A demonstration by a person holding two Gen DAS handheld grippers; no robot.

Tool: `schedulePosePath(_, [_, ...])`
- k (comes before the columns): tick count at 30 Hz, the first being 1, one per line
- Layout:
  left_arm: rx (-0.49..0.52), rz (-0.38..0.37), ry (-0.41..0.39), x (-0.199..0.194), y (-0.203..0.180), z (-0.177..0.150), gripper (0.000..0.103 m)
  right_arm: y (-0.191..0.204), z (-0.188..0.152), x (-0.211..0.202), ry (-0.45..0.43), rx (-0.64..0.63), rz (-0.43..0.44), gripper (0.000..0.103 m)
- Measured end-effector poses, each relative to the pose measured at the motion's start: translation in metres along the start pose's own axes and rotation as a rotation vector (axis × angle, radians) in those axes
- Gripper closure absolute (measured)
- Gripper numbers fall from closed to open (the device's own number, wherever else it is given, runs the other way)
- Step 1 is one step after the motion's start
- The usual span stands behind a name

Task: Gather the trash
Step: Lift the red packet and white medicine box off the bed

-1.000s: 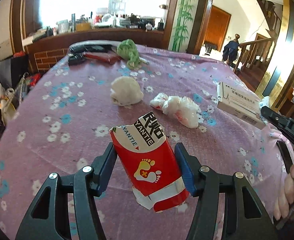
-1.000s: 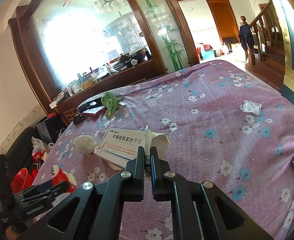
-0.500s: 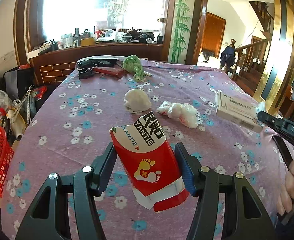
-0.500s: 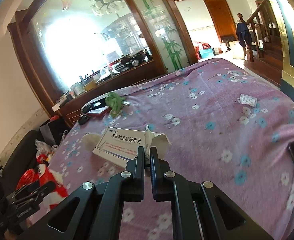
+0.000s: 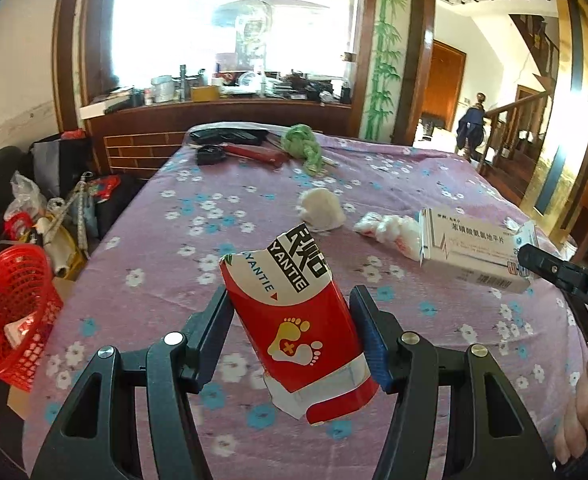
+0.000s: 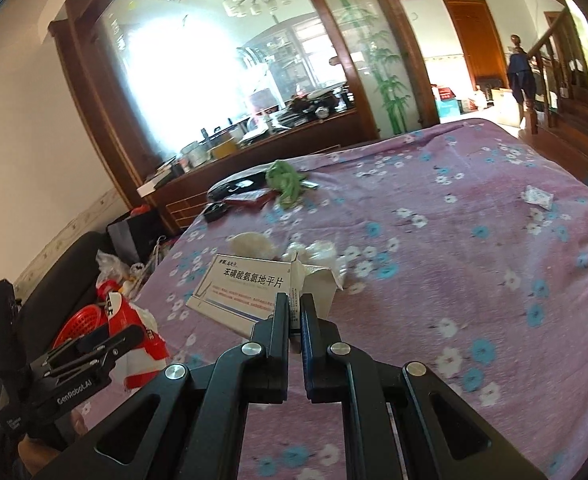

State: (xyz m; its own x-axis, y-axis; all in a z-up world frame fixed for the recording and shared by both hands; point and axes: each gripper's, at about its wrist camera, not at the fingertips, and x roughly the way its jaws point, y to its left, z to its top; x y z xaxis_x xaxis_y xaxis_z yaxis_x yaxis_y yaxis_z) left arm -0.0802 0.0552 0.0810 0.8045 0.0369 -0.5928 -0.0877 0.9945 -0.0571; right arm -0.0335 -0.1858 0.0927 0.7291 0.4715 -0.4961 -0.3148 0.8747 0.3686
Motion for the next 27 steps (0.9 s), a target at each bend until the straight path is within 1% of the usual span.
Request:
schedulePosePath(11, [-0.009,0.087,-0.017,-0.008,0.038,-0.010,0.044,0.044,-0.010,0.026,0.055,-0.069,0.050,0.097])
schedulePosePath(18, [-0.012,0.124,-0.023,-0.008,0.050,-0.015,0.044,0.062,-0.014,0.037,0.079,-0.102,0.061,0.097])
schedulePosePath(27, [-0.013,0.163,-0.026,-0.007,0.063,-0.017,0.044,0.080,-0.011,0.047,0.091,-0.128,0.072,0.097])
